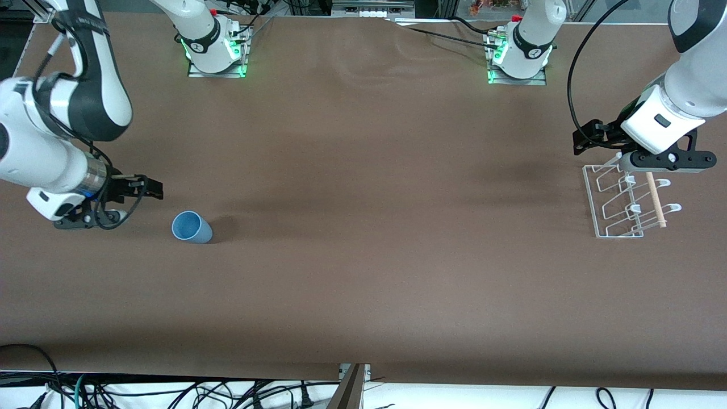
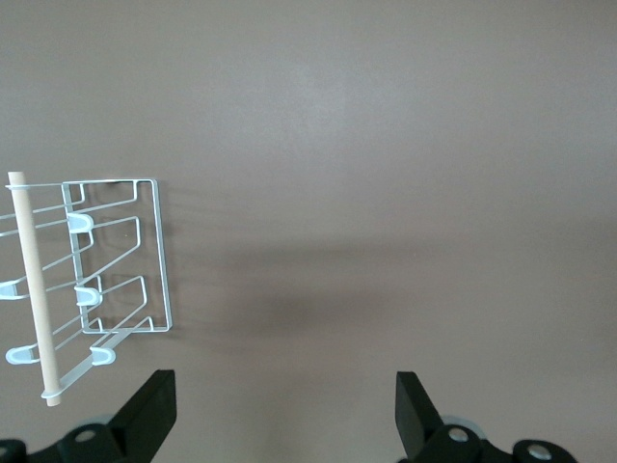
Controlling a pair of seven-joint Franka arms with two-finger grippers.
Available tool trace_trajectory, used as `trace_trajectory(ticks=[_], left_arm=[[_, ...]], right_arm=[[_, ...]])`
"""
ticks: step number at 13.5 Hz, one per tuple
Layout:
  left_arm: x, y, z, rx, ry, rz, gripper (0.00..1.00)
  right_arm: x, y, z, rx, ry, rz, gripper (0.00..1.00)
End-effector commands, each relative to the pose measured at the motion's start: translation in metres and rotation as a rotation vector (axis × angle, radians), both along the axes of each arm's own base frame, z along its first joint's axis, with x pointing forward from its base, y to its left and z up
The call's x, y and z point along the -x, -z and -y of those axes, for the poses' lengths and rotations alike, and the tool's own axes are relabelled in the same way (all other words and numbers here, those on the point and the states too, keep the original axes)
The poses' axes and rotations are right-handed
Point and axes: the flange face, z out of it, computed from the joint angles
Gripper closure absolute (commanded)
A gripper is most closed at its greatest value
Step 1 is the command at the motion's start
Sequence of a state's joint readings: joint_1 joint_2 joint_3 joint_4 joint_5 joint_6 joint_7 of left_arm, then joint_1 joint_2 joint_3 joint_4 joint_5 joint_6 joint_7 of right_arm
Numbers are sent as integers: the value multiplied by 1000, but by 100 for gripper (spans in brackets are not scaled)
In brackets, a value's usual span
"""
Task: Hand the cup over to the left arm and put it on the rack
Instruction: 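Reach the right gripper down to the blue cup and close on it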
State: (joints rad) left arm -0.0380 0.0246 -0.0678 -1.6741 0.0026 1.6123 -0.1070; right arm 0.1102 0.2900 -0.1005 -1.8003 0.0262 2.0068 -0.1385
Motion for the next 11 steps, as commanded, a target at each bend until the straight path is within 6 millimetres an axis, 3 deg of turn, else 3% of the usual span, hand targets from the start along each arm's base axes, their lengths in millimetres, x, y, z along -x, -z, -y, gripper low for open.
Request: trace_trajectory(ticks=[1,5,10,11], left_arm=[[0,-7,1,0,-6,10,0],[1,-7,2,0,-5,10,0],[1,-7,1,1,-7,8,0],[1,-7,1,0,-6,8,0]], right_arm=[[-11,55,2,16,-36,5,1],[-17,94,4,51,-91,2,1],[-12,126,4,55,-84,6,2],[-11,132,3,51,-78,11,13]])
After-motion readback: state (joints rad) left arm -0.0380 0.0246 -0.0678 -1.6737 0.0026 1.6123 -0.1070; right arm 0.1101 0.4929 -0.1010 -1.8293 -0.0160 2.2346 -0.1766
